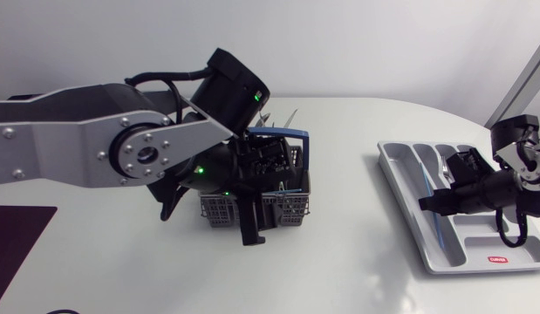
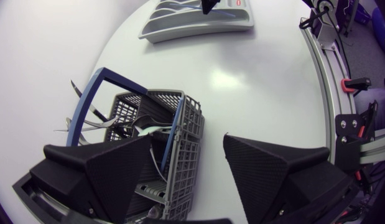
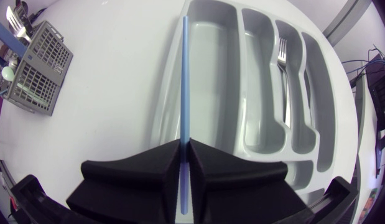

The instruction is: Sort the cutlery from the basket into the organizer compartments.

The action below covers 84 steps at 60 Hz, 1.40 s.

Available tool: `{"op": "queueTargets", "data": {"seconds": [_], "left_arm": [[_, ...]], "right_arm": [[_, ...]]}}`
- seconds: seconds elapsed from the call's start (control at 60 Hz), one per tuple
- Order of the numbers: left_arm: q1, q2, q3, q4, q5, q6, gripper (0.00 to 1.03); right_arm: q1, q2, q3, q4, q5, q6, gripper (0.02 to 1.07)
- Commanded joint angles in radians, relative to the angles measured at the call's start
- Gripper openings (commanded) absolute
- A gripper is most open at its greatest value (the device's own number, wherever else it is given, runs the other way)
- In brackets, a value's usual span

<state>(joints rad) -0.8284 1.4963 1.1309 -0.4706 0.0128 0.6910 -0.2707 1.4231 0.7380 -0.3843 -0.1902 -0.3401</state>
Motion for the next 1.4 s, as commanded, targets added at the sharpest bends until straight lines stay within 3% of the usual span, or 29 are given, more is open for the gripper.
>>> {"op": "queueTargets", "data": {"seconds": [0.0, 0.283, 0.35, 0.45, 0.567, 0.667, 0.867, 0.967, 1.083, 1.283, 1.383], "left_arm": [[-0.009, 0.035, -0.029, 0.036, -0.008, 0.038, 0.78], [-0.005, 0.102, -0.036, 0.158, -0.010, 0.064, 0.72], [0.000, 0.125, -0.029, 0.178, -0.010, 0.068, 0.65], [0.005, 0.143, -0.028, 0.205, -0.010, 0.074, 0.64], [0.008, 0.157, -0.028, 0.234, -0.010, 0.084, 0.56], [0.011, 0.170, -0.023, 0.254, -0.010, 0.081, 0.54], [0.018, 0.186, -0.019, 0.265, -0.005, 0.090, 0.38], [0.018, 0.193, -0.016, 0.267, -0.005, 0.090, 0.36], [0.014, 0.203, -0.013, 0.279, -0.005, 0.093, 0.26], [0.011, 0.213, -0.003, 0.286, -0.004, 0.087, 0.19], [0.005, 0.222, -0.003, 0.290, -0.004, 0.099, 0.04]], "right_arm": [[-0.007, 0.048, -0.028, 0.027, 0.012, 0.026, 0.14], [-0.007, 0.134, -0.032, 0.076, 0.023, 0.033, 0.16], [-0.007, 0.149, -0.037, 0.096, 0.028, 0.032, 0.27], [-0.009, 0.166, -0.037, 0.107, 0.028, 0.032, 0.29], [-0.009, 0.175, -0.037, 0.116, 0.028, 0.032, 0.54], [-0.009, 0.171, -0.038, 0.117, 0.028, 0.032, 0.59], [-0.002, 0.125, -0.052, 0.117, 0.038, 0.032, 0.74], [0.002, 0.106, -0.055, 0.114, 0.038, 0.030, 0.76], [0.014, 0.071, -0.072, 0.114, 0.041, 0.029, 0.88], [0.036, -0.016, -0.103, 0.107, 0.046, 0.024, 0.92], [0.057, -0.053, -0.117, 0.101, 0.060, 0.026, 0.95]]}}
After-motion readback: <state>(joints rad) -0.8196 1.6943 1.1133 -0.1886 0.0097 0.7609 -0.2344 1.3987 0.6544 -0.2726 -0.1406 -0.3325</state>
